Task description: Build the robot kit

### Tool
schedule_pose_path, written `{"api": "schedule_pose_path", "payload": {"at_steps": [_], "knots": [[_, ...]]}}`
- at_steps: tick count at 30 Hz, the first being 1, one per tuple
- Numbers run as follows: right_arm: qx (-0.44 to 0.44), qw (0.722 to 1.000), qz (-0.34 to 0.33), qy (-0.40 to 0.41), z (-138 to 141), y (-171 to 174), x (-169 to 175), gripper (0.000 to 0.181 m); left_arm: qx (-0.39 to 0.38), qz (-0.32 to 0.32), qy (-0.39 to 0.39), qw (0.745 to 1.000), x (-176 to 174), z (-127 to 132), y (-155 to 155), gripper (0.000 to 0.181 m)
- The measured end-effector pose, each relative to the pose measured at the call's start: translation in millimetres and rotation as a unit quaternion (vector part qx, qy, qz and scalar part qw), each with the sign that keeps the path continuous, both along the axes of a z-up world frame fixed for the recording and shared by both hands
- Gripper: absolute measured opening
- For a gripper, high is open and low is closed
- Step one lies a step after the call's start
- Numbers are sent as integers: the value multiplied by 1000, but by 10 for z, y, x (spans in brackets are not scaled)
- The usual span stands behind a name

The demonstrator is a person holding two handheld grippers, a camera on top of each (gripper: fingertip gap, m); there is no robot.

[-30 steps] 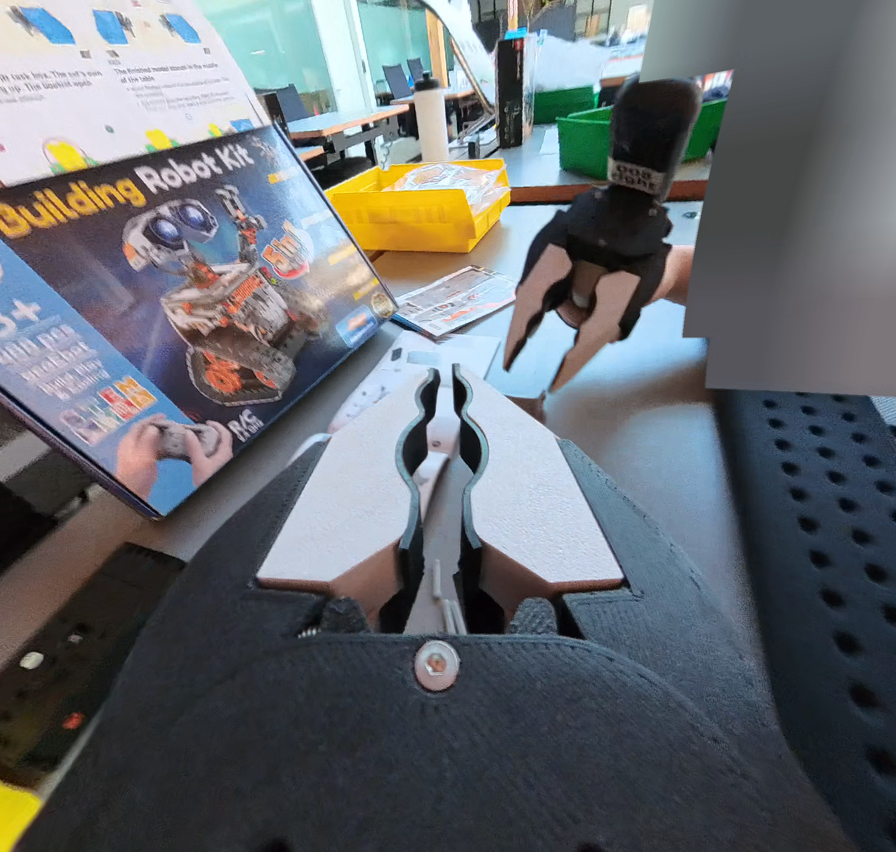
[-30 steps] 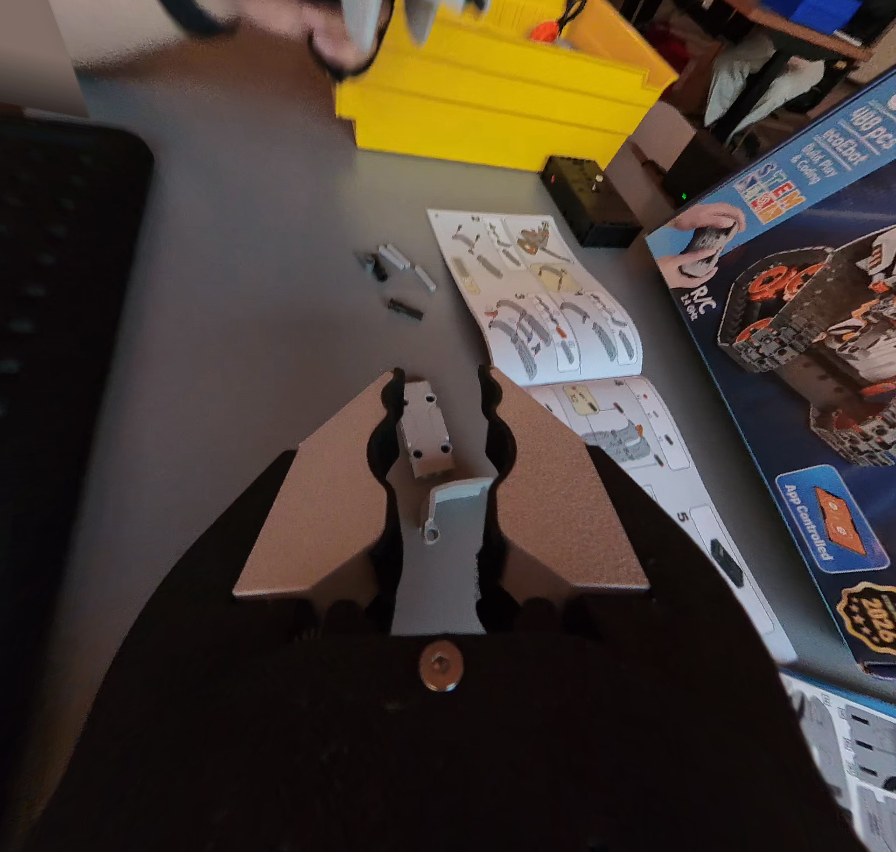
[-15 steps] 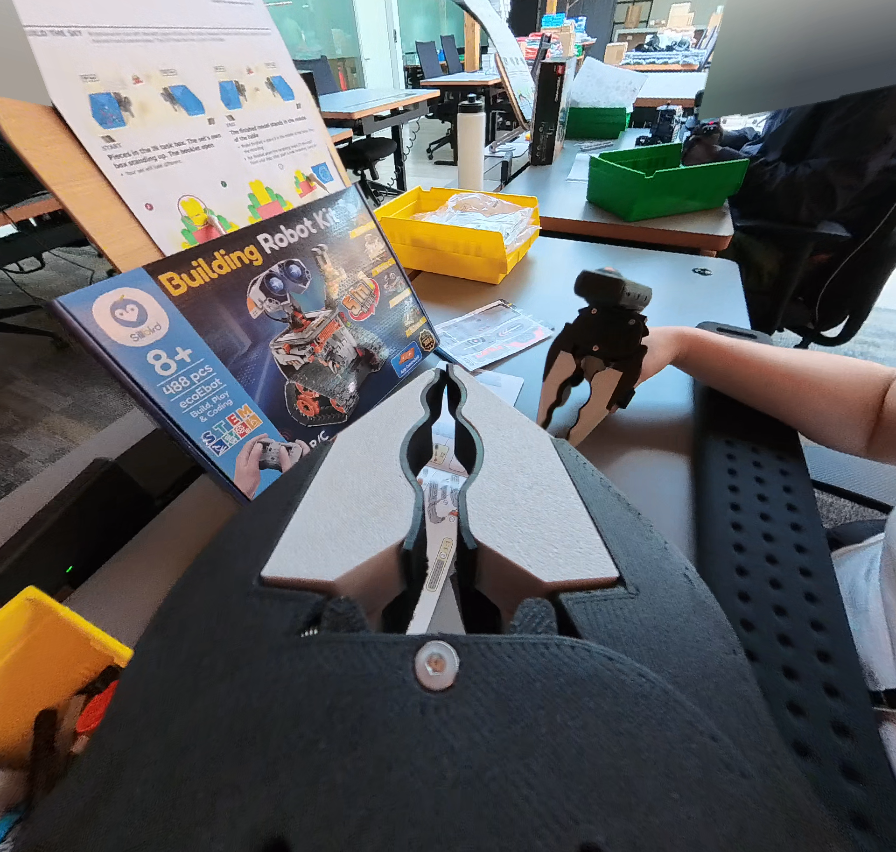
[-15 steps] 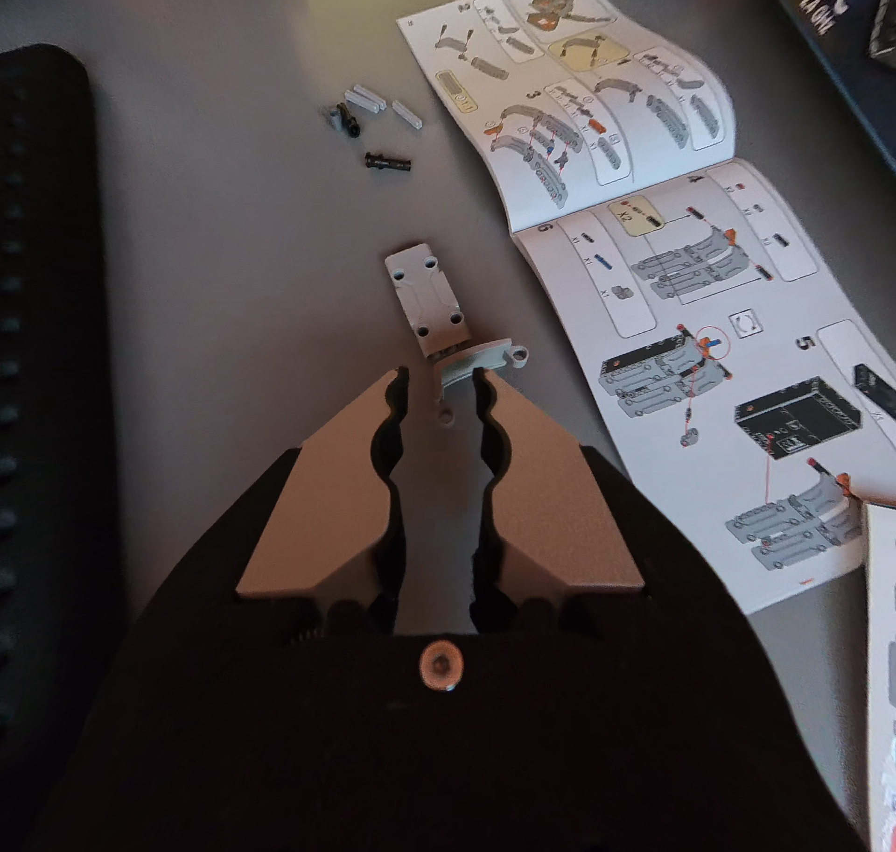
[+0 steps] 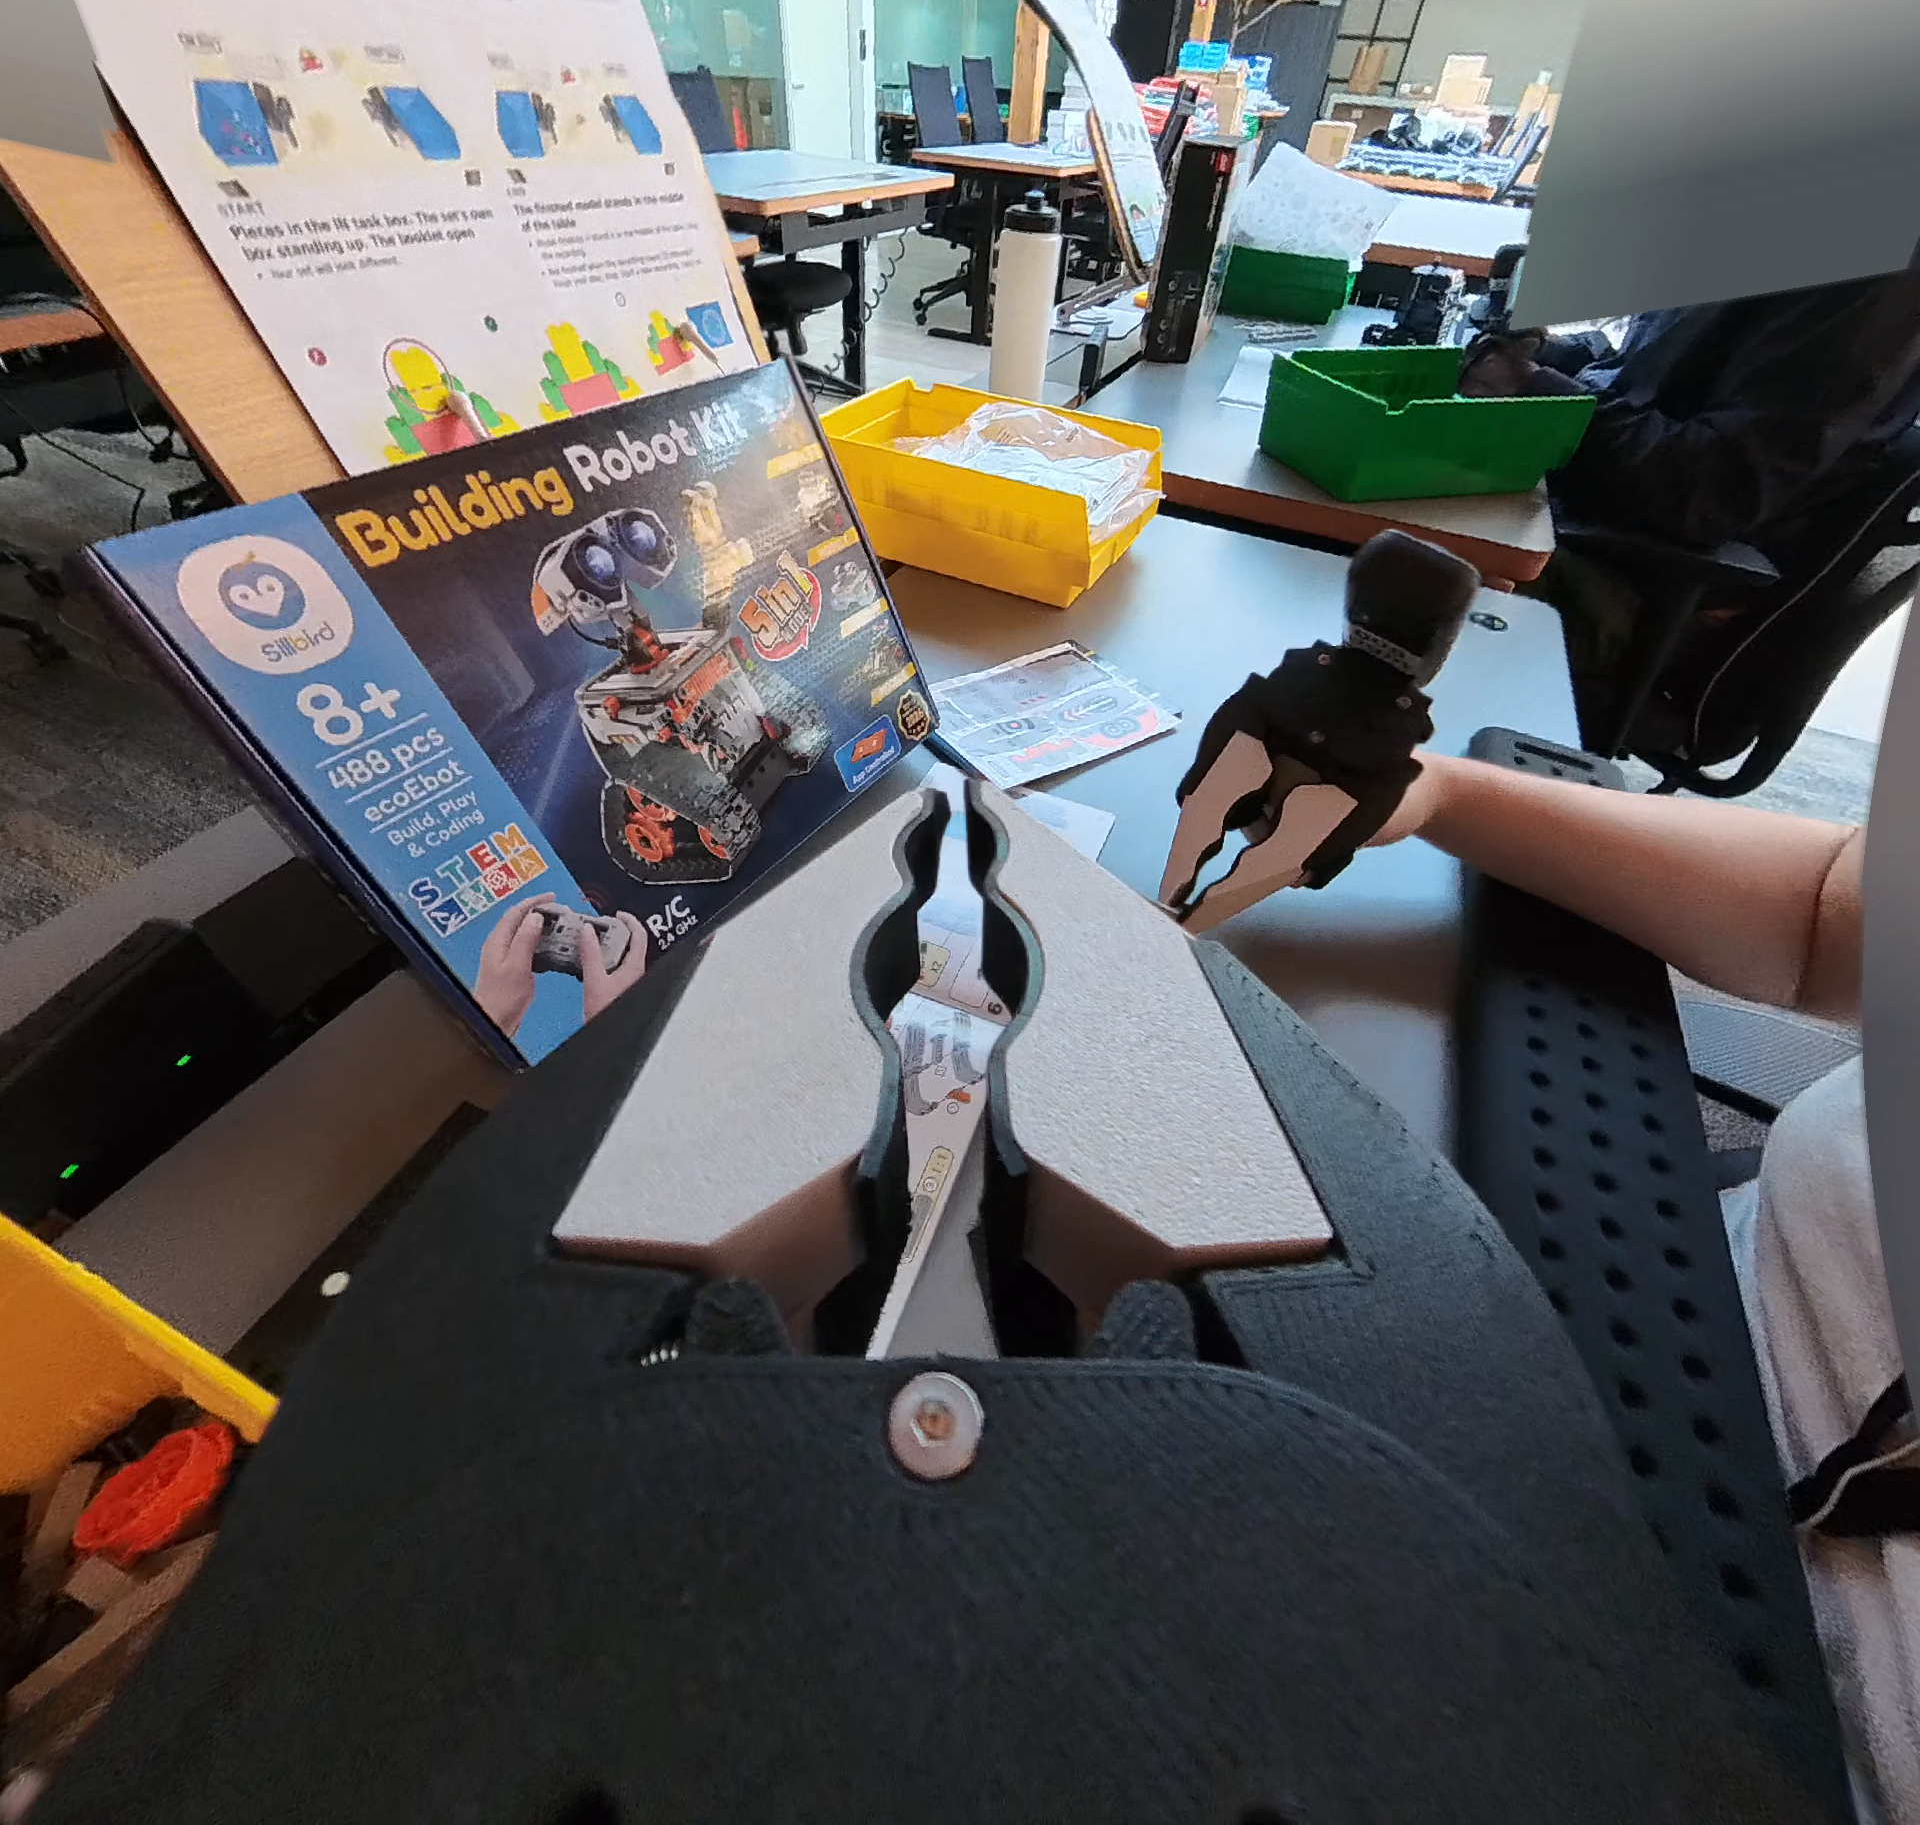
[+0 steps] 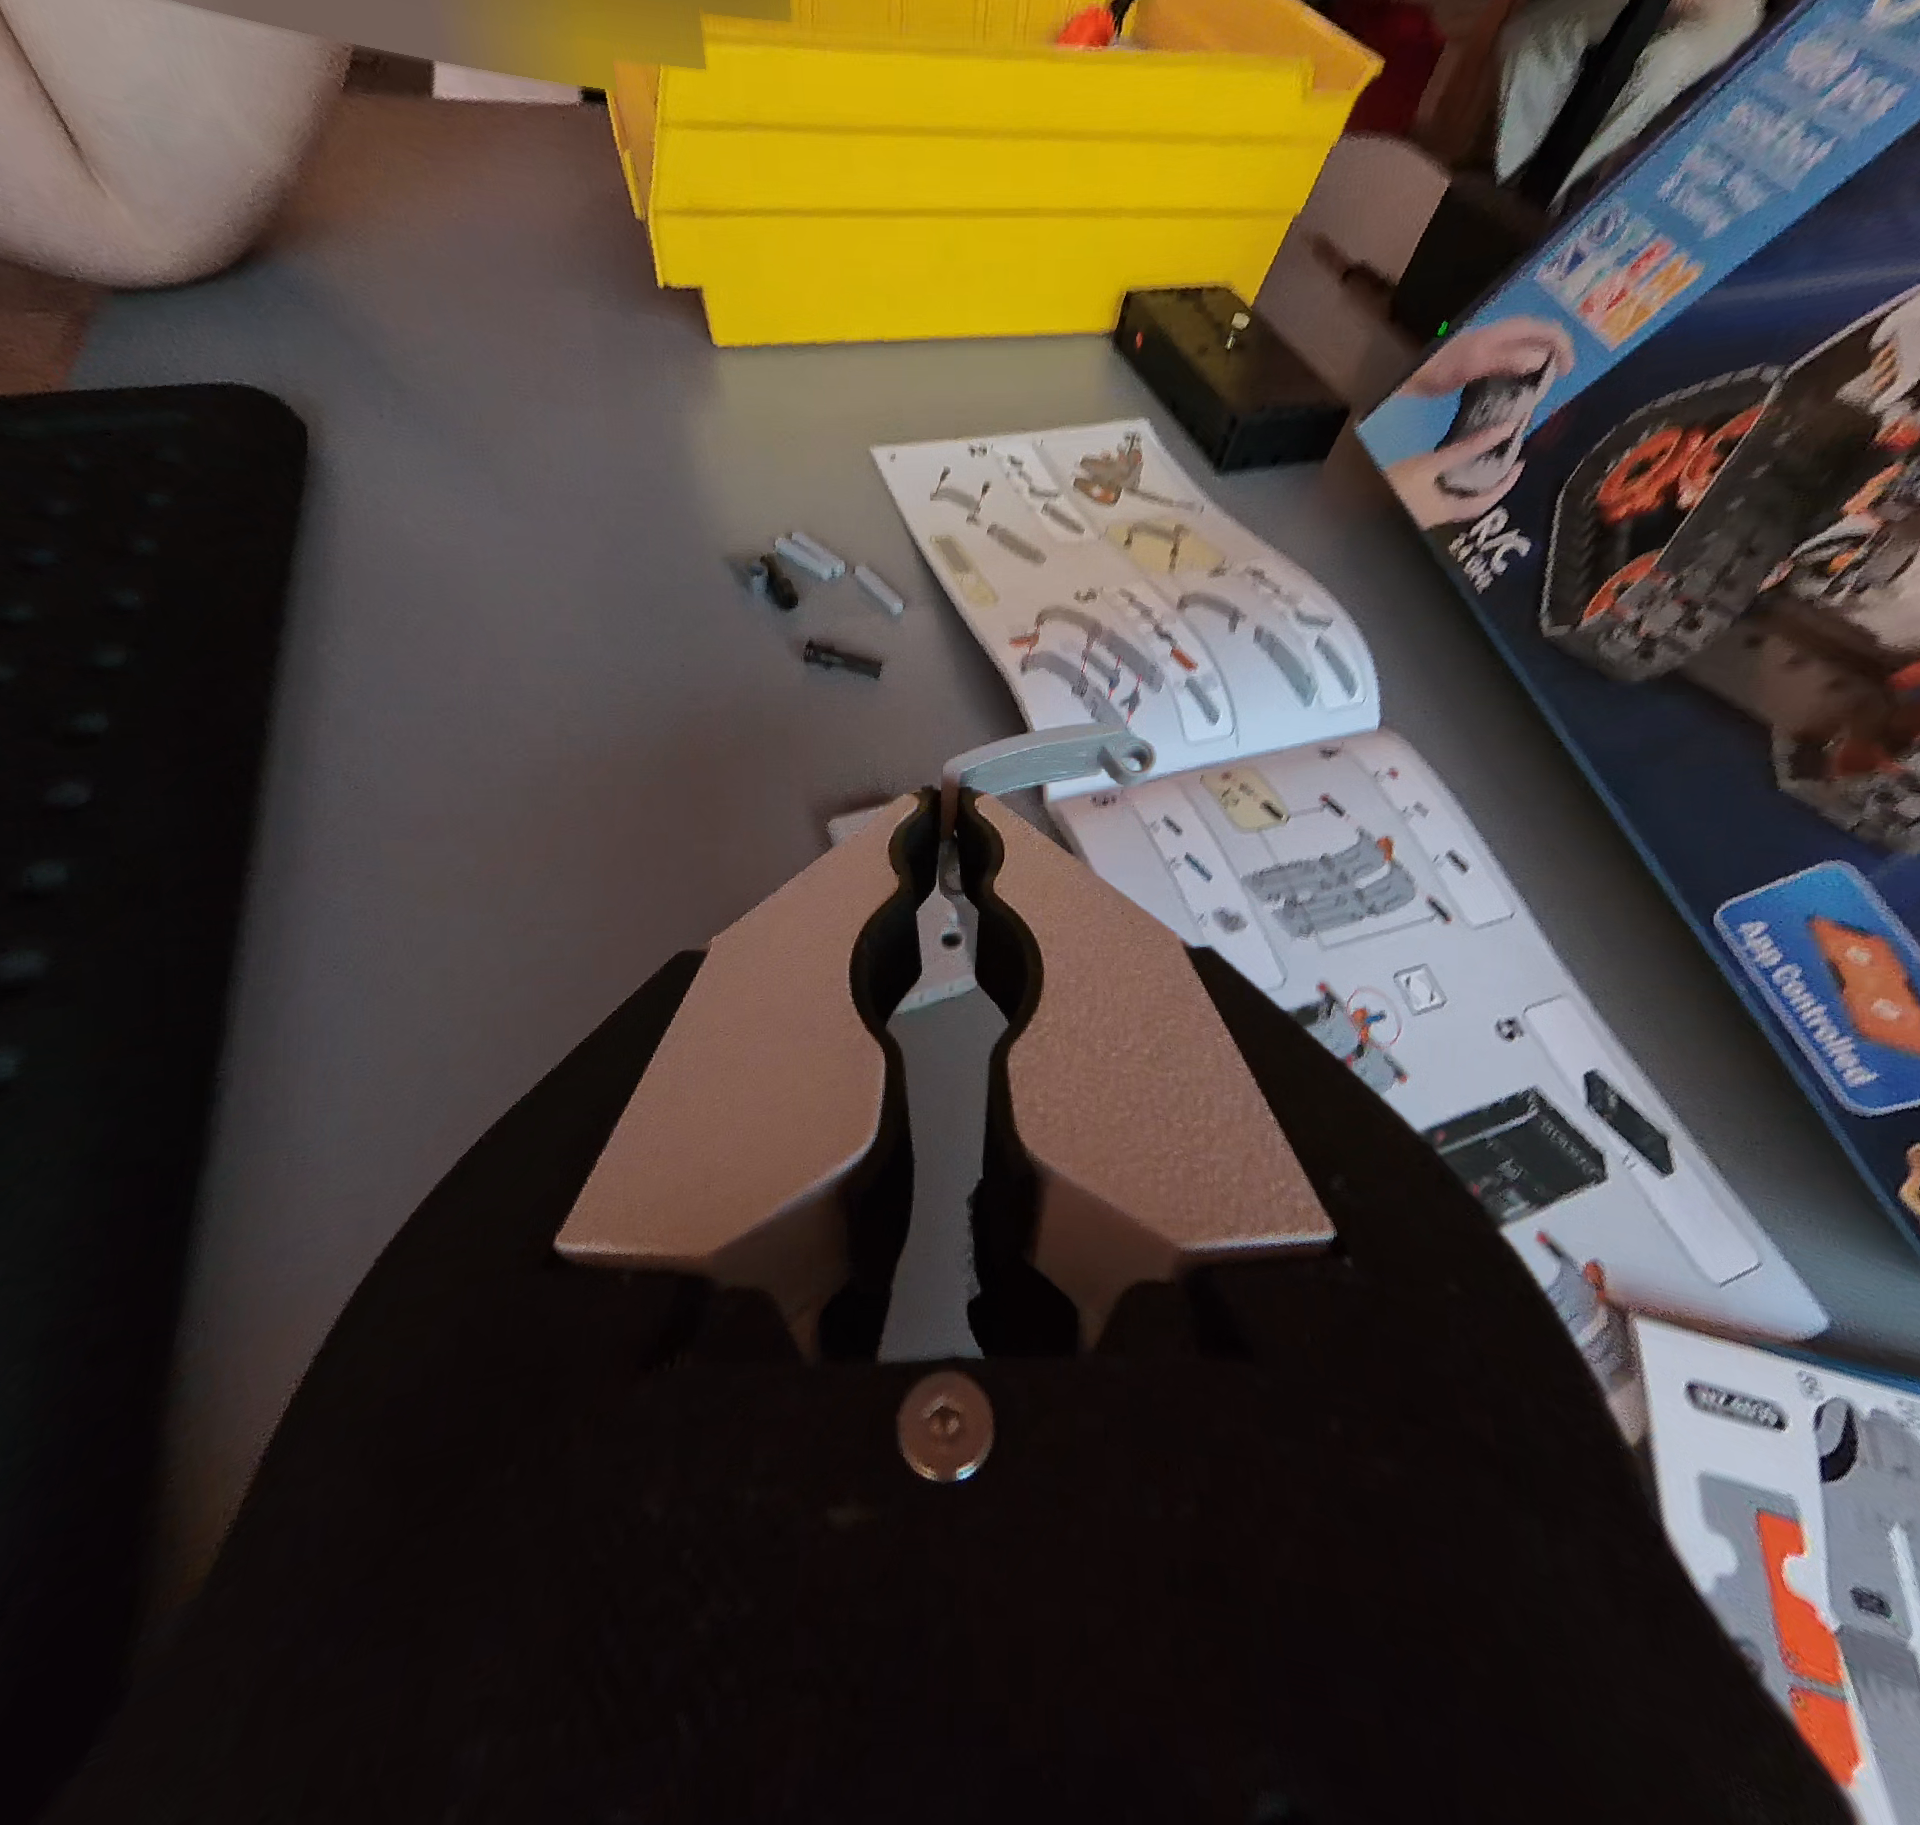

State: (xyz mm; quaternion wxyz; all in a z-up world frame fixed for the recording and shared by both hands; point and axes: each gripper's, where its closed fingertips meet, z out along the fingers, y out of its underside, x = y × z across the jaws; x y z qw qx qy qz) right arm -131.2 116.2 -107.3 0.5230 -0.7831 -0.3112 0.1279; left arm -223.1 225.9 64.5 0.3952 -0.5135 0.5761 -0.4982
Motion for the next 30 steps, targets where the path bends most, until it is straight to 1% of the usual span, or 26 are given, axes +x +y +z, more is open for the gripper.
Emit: {"api": "schedule_pose_path", "payload": {"at_steps": [4,7,11,15,17,19,22,25,27,30], "knots": [[75,997,-5,-18,195,140,-169,1,-44,2,10,999,85,-91,62,13],[119,993,-19,0,356,258,-309,1,-71,3,17,997,133,-157,103,21],[164,983,-79,27,513,495,-305,1,-98,-2,24,995,195,-240,122,24],[192,972,-132,30,550,669,-248,1,-108,12,47,993,289,-404,190,32],[213,965,-151,35,624,713,-248,1,-130,2,56,990,332,-452,139,38],[250,952,-175,38,771,745,-238,1,-154,-20,64,986,366,-471,46,44],[315,920,-233,27,1066,772,-115,0,-182,-36,51,981,391,-413,-36,49],[359,889,-280,46,1332,801,49,0,-170,-26,21,985,351,-268,-2,50],[372,875,-303,66,1404,862,161,0,-159,-19,-7,987,298,-134,25,49],[362,870,-323,93,1341,999,283,1,-142,-9,-30,989,215,23,33,48]]}}
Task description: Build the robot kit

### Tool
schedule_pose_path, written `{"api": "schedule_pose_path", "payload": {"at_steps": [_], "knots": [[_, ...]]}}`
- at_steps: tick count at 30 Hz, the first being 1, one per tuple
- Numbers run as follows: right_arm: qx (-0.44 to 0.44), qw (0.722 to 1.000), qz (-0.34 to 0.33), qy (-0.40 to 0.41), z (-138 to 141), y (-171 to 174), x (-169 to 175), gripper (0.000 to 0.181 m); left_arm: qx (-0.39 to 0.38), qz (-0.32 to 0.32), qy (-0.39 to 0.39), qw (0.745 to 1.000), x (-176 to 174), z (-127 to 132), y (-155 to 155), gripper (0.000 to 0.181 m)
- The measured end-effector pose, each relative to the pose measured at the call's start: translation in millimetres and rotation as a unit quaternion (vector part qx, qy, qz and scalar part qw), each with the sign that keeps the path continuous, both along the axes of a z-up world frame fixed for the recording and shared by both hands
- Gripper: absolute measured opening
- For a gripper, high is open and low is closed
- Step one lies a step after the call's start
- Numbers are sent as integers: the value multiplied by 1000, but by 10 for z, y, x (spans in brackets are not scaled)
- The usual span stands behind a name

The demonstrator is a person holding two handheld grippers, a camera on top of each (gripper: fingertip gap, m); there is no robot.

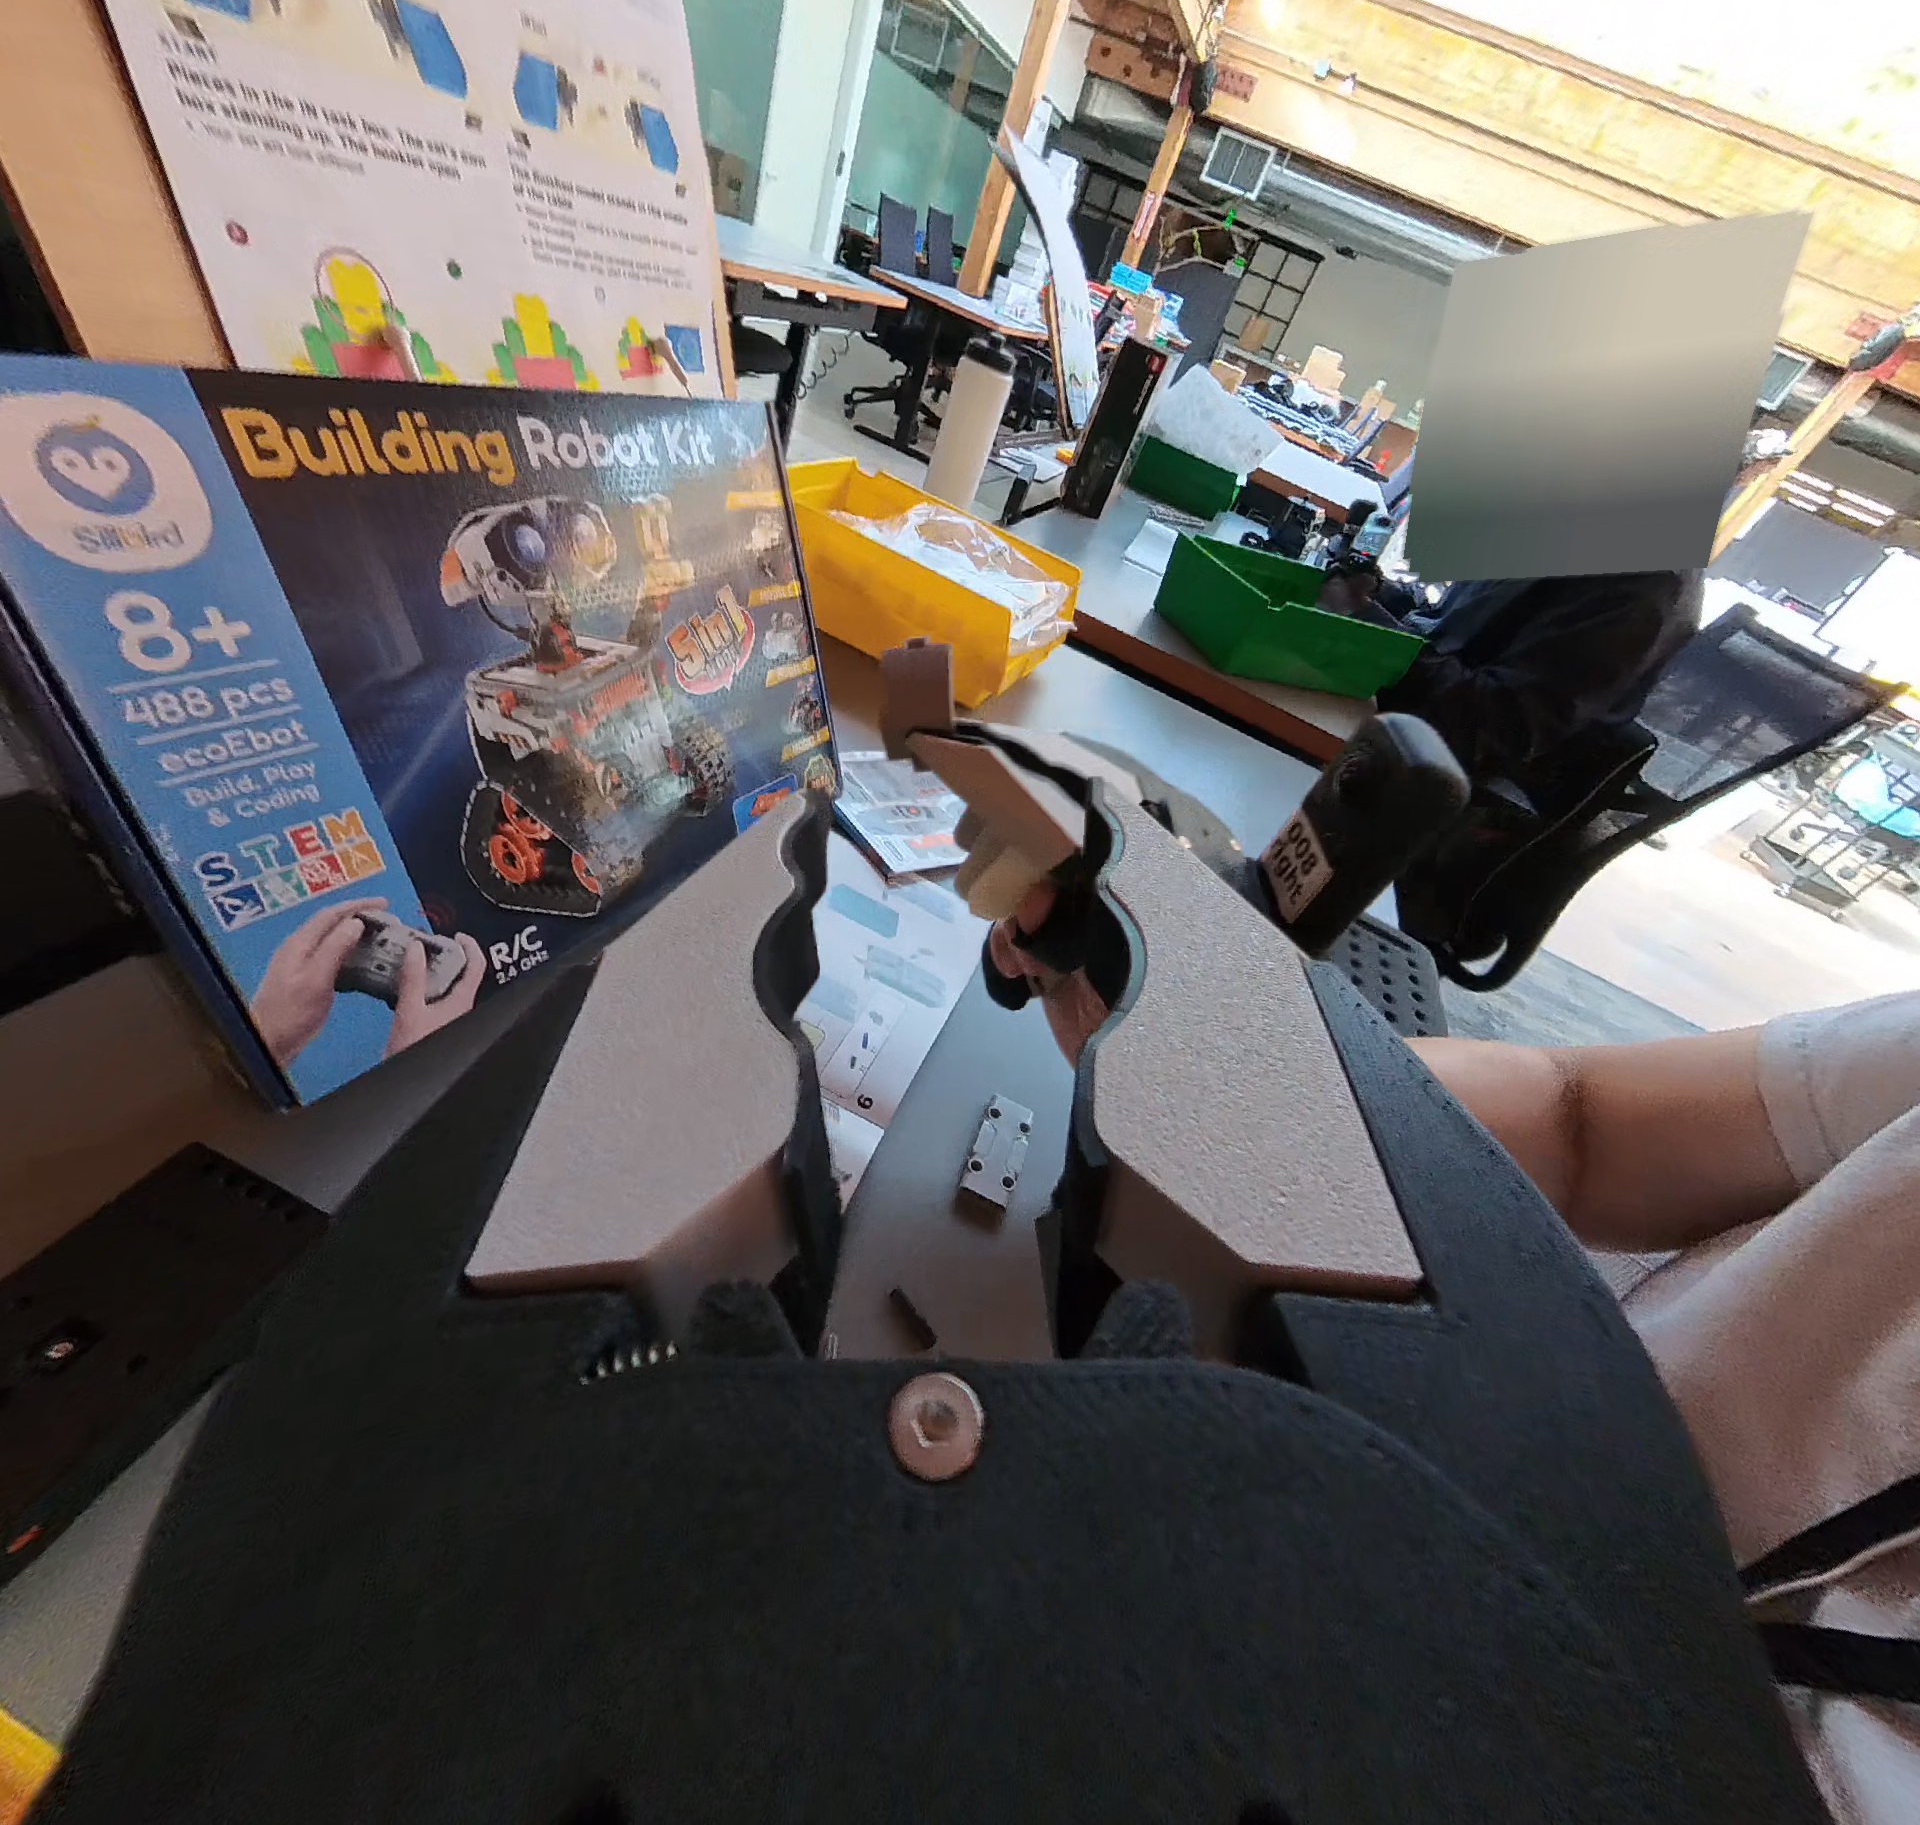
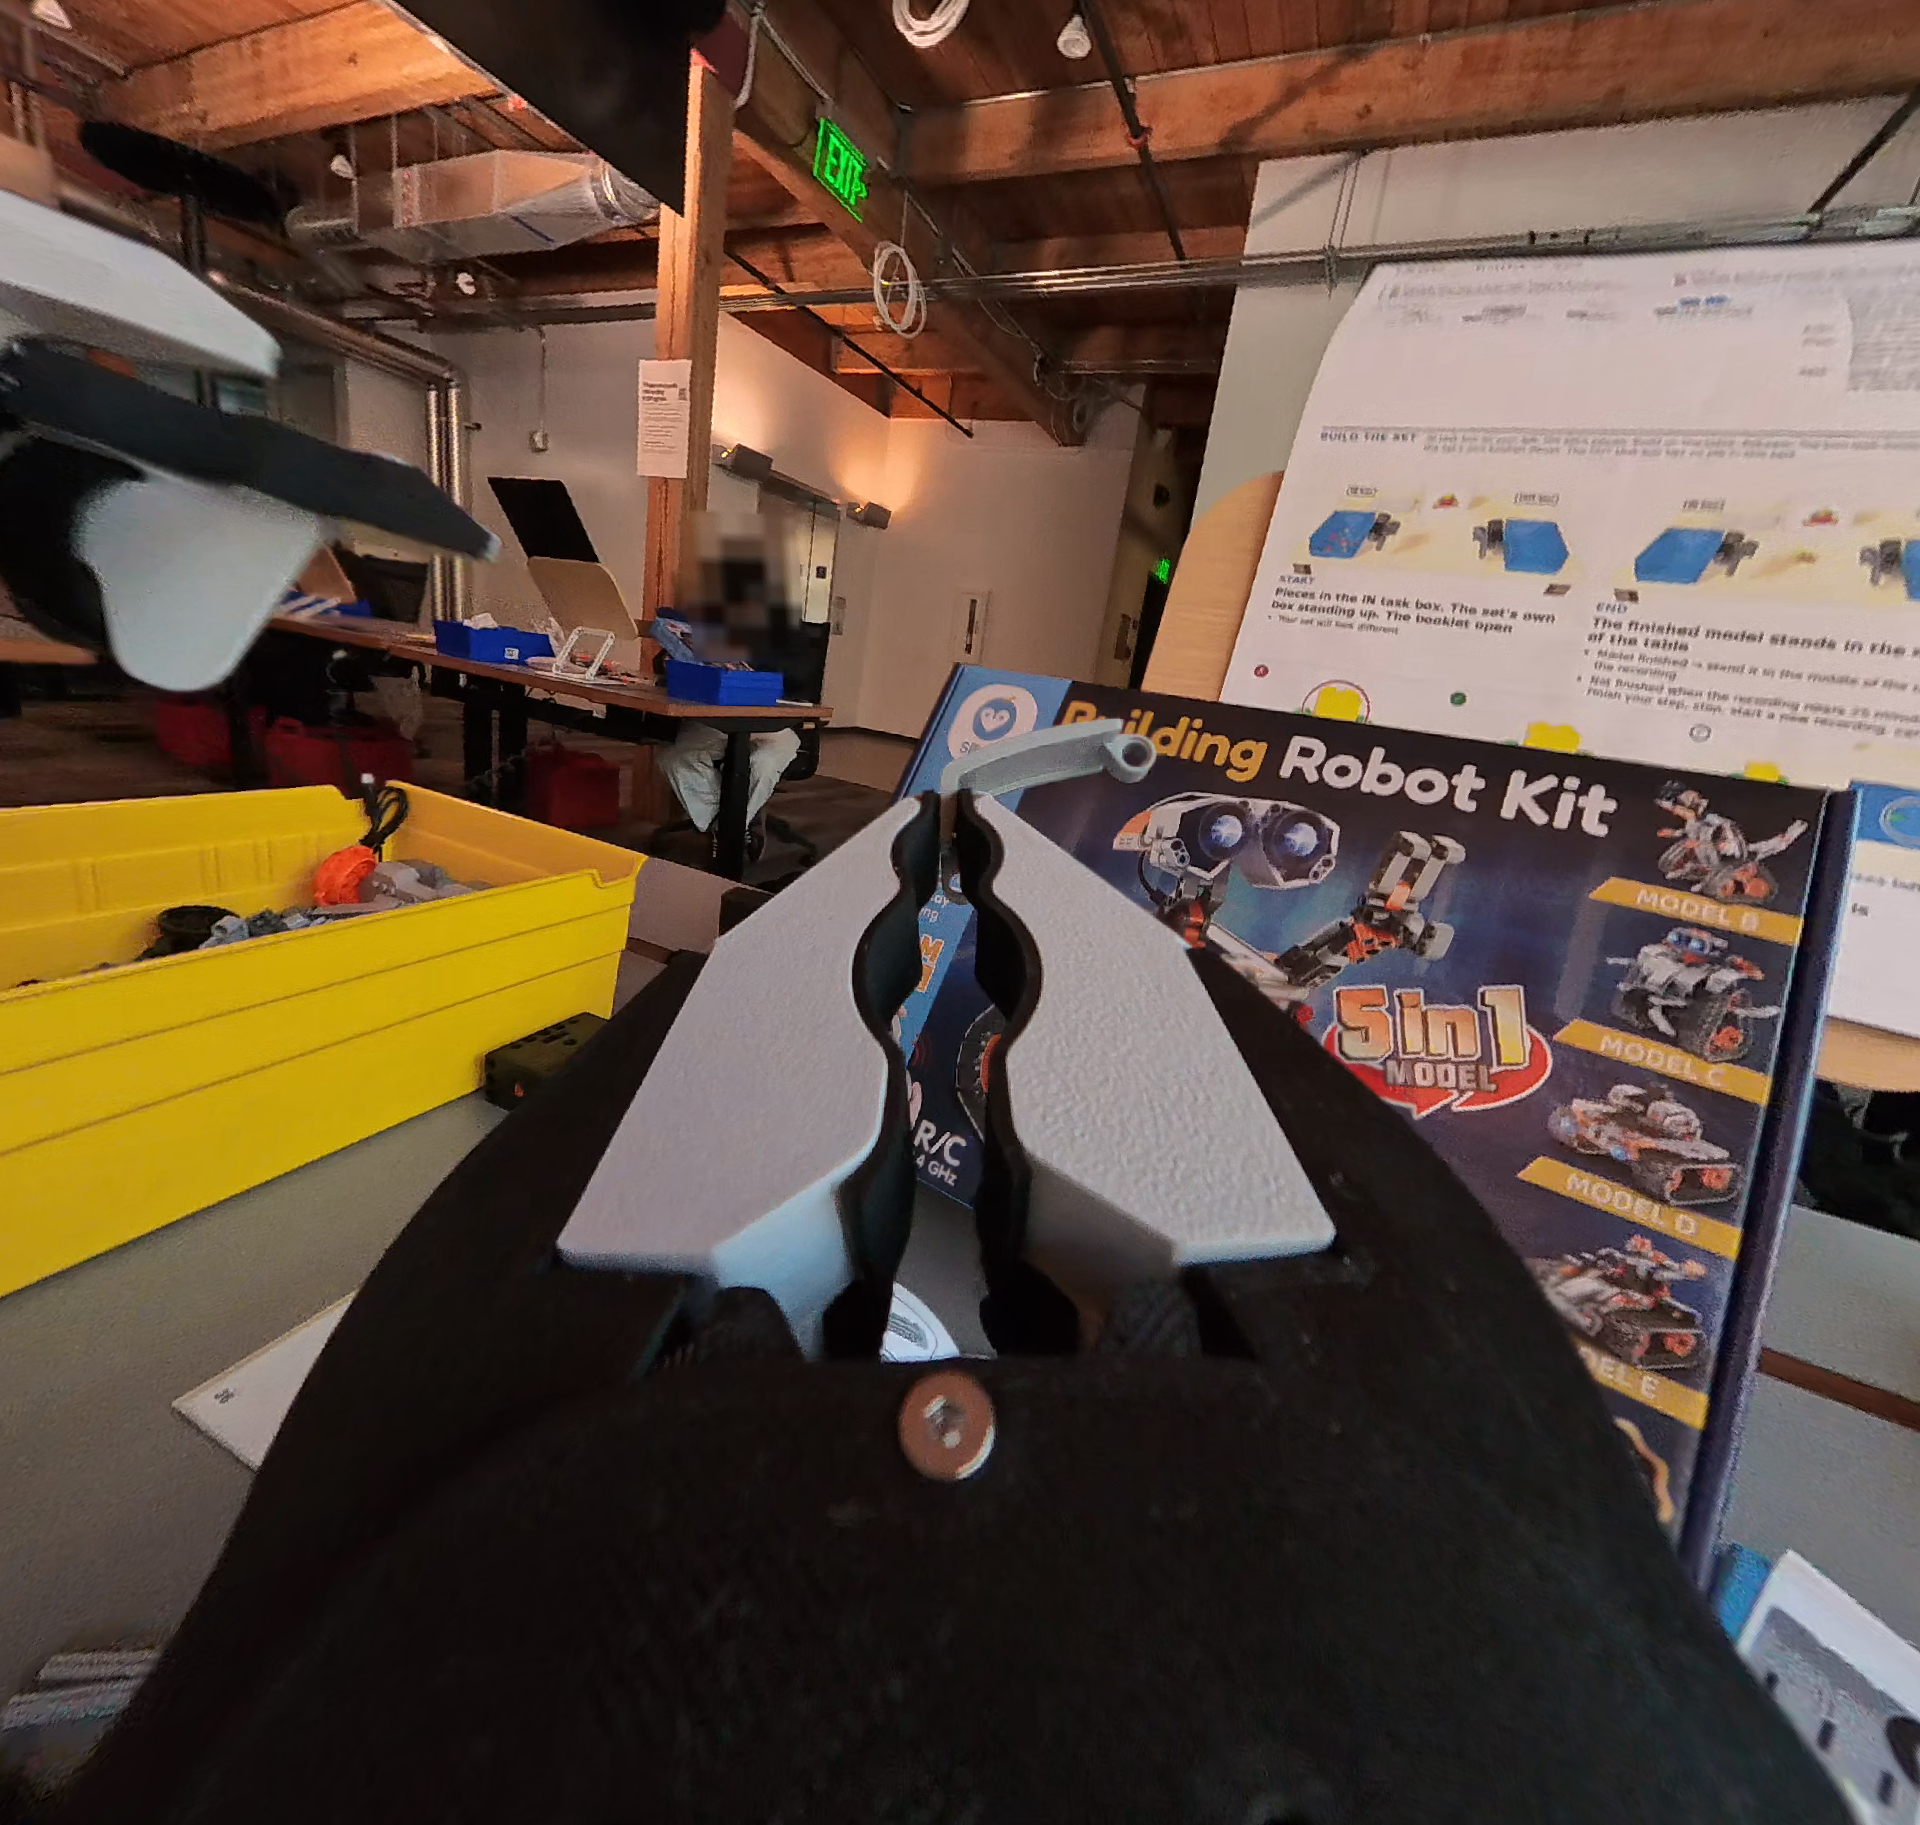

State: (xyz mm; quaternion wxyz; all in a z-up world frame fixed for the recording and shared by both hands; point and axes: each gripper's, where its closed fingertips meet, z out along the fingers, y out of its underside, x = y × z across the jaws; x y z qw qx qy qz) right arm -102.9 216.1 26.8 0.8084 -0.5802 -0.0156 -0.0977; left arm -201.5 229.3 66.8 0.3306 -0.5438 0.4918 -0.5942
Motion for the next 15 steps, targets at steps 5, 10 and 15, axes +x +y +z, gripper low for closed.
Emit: {"api": "schedule_pose_path", "payload": {"at_steps": [5,10,15], "knots": [[-8,999,-9,-37,-158,38,64,0,-4,1,-16,1000,-69,250,-137,47],[-6,999,-11,-52,-181,-14,161,1,14,33,-5,999,-99,381,-161,50],[11,999,9,-47,-53,-166,95,0,18,26,-26,999,-75,431,-128,43]]}}
